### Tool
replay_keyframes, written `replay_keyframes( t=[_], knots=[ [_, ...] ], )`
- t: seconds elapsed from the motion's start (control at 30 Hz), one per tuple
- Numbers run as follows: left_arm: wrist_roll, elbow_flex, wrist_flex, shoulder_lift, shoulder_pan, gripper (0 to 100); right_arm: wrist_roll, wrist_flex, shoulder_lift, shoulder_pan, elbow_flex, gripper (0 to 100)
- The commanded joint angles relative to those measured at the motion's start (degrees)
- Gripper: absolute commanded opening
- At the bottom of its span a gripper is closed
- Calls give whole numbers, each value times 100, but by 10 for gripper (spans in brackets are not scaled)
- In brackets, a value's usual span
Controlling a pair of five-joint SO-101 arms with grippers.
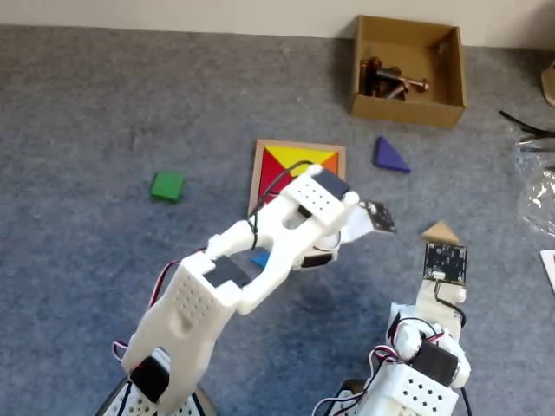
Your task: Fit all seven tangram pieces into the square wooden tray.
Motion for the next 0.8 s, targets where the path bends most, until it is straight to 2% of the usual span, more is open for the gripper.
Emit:
replay_keyframes(
  t=[0.0, 0.3, 0.63, 0.77],
  knots=[
    [44, 31, 70, 22, -400, 27, -9, -101, -84, 84, 664, 5],
    [44, -699, 686, 4, -418, 25, -9, -101, -84, 84, 664, 5],
    [-9, -831, 703, -4, -400, 24, -9, -101, -84, 84, 664, 5],
    [-695, -804, 721, -4, -356, 24, -9, -101, -84, 84, 664, 5]
  ],
)
